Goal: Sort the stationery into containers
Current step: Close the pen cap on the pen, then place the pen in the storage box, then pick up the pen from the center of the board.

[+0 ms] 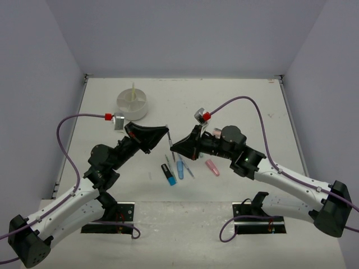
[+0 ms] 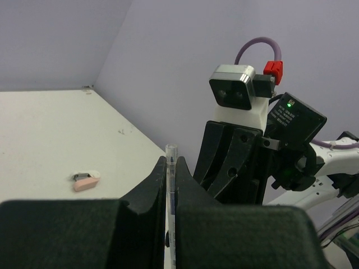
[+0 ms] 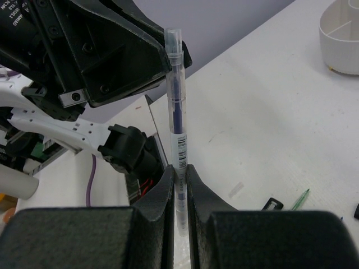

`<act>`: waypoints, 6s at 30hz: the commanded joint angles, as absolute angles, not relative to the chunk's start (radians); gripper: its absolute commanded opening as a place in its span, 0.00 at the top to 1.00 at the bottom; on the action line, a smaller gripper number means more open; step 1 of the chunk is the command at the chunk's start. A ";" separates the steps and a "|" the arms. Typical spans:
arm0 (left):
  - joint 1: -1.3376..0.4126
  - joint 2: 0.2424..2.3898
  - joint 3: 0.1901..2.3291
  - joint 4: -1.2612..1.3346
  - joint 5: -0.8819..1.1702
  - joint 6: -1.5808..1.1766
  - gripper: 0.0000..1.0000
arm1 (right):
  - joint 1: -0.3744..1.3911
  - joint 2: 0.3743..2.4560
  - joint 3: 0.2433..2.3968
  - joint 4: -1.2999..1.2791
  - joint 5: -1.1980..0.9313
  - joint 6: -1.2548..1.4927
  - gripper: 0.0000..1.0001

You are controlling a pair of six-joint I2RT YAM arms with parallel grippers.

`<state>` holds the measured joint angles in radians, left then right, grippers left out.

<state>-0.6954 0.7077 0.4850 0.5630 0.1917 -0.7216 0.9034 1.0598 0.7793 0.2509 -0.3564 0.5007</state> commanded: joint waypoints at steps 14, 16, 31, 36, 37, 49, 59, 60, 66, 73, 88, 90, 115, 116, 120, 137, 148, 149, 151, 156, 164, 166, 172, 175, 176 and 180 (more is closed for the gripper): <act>-0.699 0.699 0.559 0.457 0.227 -0.662 0.97 | 0.874 1.097 0.910 0.300 -0.477 0.384 1.00; -0.699 0.698 0.559 0.463 0.235 -0.657 1.00 | 0.874 1.102 0.912 0.294 -0.491 0.382 1.00; -0.699 0.683 0.562 0.534 0.330 -0.610 1.00 | 0.873 1.150 0.945 0.304 -0.581 0.369 1.00; -0.699 0.686 0.627 0.432 0.280 -0.557 0.56 | 0.873 1.141 0.937 0.259 -0.564 0.322 1.00; -0.699 0.689 0.634 0.417 0.278 -0.546 0.54 | 0.873 1.141 0.937 0.246 -0.567 0.318 1.00; -0.698 0.760 0.767 0.340 0.290 -0.495 0.67 | 0.874 1.143 0.946 0.183 -0.625 0.260 1.00; -0.698 0.784 0.744 0.334 0.350 -0.513 0.88 | 0.874 1.118 0.974 0.156 -0.593 0.254 1.00; -0.698 0.782 0.739 0.336 0.359 -0.515 0.93 | 0.874 1.116 0.978 0.155 -0.588 0.253 1.00; -0.698 0.776 0.719 0.325 0.391 -0.537 1.00 | 0.873 1.103 1.006 0.170 -0.515 0.270 1.00; -0.699 0.780 0.566 0.423 0.455 -0.633 1.00 | 0.841 1.168 1.246 0.157 -0.369 0.299 1.00; -0.746 0.784 0.612 0.282 0.376 -0.547 1.00 | 0.805 1.255 1.271 0.169 -0.359 0.301 1.00; -0.746 0.810 0.680 0.168 0.149 -0.532 1.00 | 0.804 1.252 1.214 0.149 -0.341 0.267 0.86; -0.267 1.607 1.365 0.450 -0.781 -0.242 1.00 | 0.796 0.823 0.713 0.027 -0.002 0.290 0.01; -0.262 1.637 1.386 0.446 -0.771 -0.235 1.00 | 0.797 0.825 0.716 0.029 -0.018 0.290 0.01; -0.254 1.734 1.419 0.476 -0.773 -0.194 1.00 | 0.796 0.829 0.717 0.027 -0.054 0.296 0.01; -0.238 1.849 1.312 0.470 -0.785 -0.273 0.82 | 0.797 0.867 0.716 0.051 -0.135 0.303 0.01; -0.267 1.516 1.281 0.127 -0.635 -0.521 0.09 | 0.798 1.039 0.810 -0.063 -0.108 0.371 0.03; -0.268 1.476 1.279 0.067 -0.612 -0.558 0.03 | 0.801 1.068 0.835 -0.137 -0.093 0.394 0.05; -0.271 1.376 1.272 -0.114 -0.516 -0.640 0.00 | 0.812 1.160 0.915 -0.296 -0.010 0.449 0.13; -0.319 1.203 1.107 -0.303 -0.334 -0.656 0.00 | 0.886 1.327 1.018 -0.555 0.166 0.518 0.40; -0.461 1.085 0.919 -0.480 -0.292 -0.535 0.00 | 0.964 1.556 1.102 -0.587 0.170 0.527 0.67; -0.472 1.056 0.908 -0.527 -0.291 -0.519 0.00 | 0.970 1.624 1.133 -0.598 0.168 0.525 0.68; -0.474 0.954 0.896 -0.588 -0.285 -0.517 0.00 | 0.983 1.749 1.195 -0.618 0.189 0.520 0.74; -0.474 0.907 0.893 -0.623 -0.291 -0.501 0.00 | 0.982 1.798 1.222 -0.628 0.212 0.513 0.76; -0.474 0.901 0.891 -0.631 -0.294 -0.496 0.00 | 0.982 1.811 1.231 -0.631 0.221 0.511 0.77; -0.474 0.896 0.867 -0.643 -0.294 -0.486 0.00 | 0.982 1.875 1.278 -0.646 0.229 0.500 0.78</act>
<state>-0.4736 0.8988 0.8850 -0.5960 -0.2992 -0.5301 0.9760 1.8207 1.2035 -0.6209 0.1812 0.5043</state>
